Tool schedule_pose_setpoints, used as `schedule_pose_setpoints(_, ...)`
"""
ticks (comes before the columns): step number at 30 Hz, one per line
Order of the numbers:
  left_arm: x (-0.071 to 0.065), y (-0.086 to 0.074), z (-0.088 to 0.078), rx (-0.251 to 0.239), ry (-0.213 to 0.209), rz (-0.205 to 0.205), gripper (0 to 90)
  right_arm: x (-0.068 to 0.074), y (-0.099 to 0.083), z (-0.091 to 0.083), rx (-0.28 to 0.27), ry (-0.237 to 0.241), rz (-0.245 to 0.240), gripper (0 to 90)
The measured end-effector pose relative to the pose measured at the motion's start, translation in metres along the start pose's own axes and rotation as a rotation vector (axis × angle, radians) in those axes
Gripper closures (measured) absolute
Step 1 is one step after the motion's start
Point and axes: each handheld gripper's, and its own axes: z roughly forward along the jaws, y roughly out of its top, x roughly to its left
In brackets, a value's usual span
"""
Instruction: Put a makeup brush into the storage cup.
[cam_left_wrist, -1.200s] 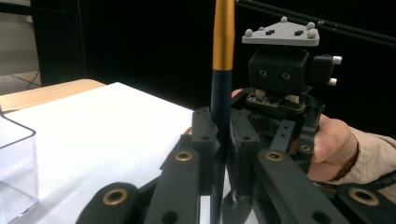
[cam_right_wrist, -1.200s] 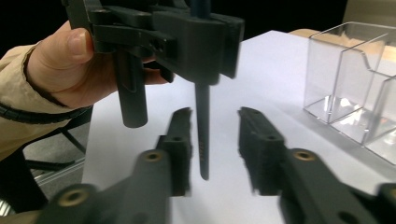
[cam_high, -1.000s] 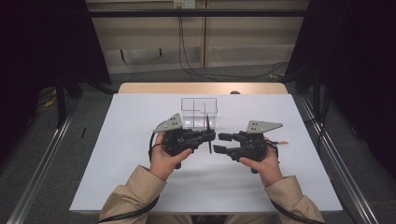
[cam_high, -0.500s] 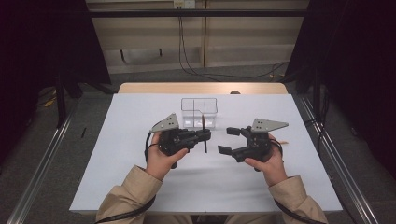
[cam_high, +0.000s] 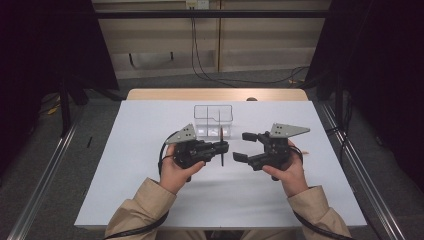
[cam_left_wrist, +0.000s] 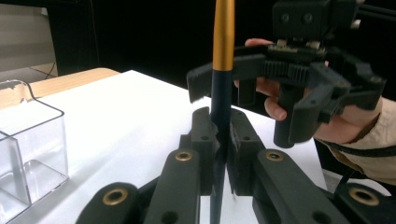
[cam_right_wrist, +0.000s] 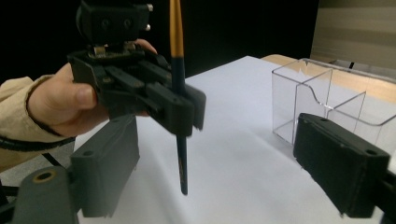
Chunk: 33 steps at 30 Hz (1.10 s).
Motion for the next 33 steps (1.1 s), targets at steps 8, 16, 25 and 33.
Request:
schedule_pose_setpoints(8,-0.002,-0.002,0.007,0.013,-0.007,0.006,83.4,0.001,0.013,0.000,-0.025,0.013,-0.002,22.7)
schedule_pose_setpoints(16,-0.004,-0.001,0.012,0.025,-0.010,0.020,83.4,0.002,0.020,0.002,-0.055,0.022,-0.018,39.2)
schedule_pose_setpoints(25,-0.006,0.000,0.016,0.021,-0.018,0.026,83.4,0.006,0.022,0.009,-0.071,0.043,-0.016,59.0)
schedule_pose_setpoints(33,-0.007,0.001,0.017,0.019,-0.019,0.031,83.4,0.006,0.020,0.013,-0.075,0.052,-0.006,70.4)
